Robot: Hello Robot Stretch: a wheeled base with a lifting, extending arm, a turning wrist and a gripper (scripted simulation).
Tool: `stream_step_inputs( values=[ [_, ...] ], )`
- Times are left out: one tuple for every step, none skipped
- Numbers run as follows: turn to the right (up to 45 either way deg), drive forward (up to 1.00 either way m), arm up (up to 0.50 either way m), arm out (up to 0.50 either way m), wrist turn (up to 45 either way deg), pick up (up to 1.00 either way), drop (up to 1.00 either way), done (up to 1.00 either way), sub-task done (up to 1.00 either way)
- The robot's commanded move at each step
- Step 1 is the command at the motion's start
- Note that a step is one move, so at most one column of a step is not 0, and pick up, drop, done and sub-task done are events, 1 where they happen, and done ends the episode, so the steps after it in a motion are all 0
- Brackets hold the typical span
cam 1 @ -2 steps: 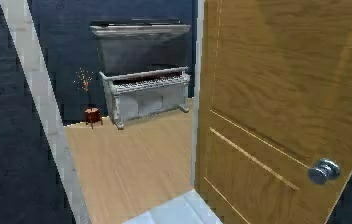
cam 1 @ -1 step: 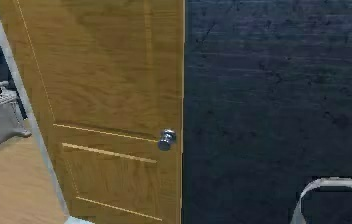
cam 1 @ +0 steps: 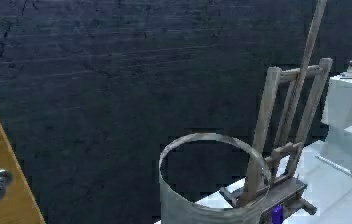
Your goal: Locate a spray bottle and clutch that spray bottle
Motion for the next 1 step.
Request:
stream_step_inputs(
  values=[
    [45.0,0.0,0.0,0.0,0.0,0.0,0.0,0.0,0.0]
  ],
)
